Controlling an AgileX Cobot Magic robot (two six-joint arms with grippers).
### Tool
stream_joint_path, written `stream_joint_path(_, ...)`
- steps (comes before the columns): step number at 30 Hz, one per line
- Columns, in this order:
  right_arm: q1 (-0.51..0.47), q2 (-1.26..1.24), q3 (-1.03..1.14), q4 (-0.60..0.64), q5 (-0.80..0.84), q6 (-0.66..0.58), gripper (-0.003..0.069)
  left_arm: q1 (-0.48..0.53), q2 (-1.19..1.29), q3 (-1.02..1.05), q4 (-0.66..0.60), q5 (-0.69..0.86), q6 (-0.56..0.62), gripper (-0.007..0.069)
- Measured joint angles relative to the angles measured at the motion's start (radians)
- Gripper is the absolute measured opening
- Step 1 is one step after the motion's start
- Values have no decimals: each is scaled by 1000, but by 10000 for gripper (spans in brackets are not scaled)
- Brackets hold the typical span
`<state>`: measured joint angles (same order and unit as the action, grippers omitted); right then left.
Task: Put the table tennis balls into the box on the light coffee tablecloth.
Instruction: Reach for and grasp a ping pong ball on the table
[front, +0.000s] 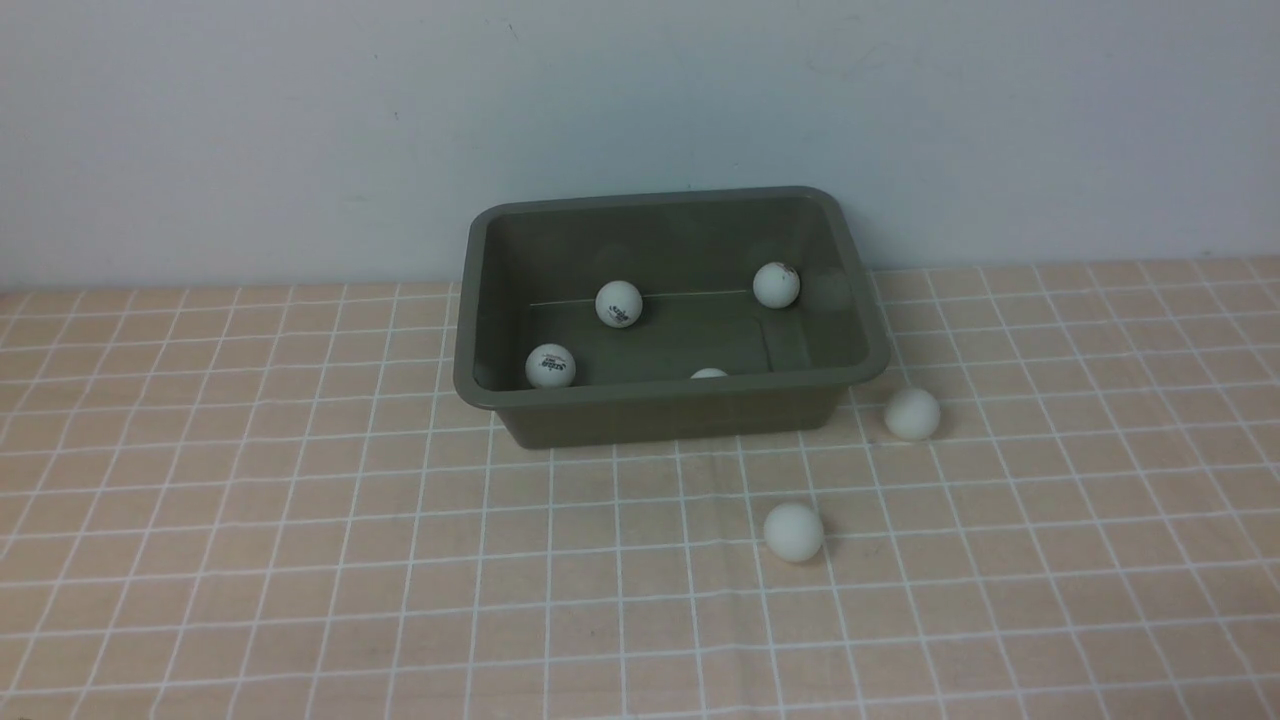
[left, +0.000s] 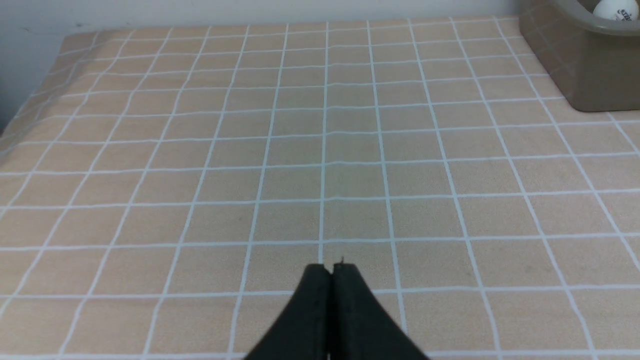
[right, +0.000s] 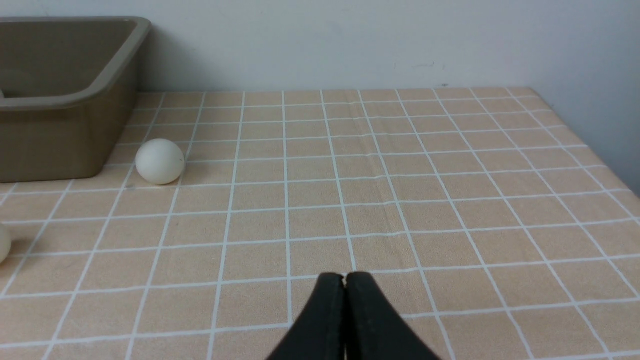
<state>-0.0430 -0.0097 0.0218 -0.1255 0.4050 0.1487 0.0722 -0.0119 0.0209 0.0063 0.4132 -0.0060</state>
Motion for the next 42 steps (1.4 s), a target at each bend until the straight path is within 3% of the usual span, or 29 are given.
stream_joint_path(25,0,0,-1,20,0,21,-14,0,0,0,-6,-1,0,-69)
stream_joint_path(37,0,29,-472,207,258,32,-14,0,0,0,-6,-2,0,-69)
stream_joint_path(42,0,33,-539,283,213,21,-14,0,0,0,-6,-2,0,-69)
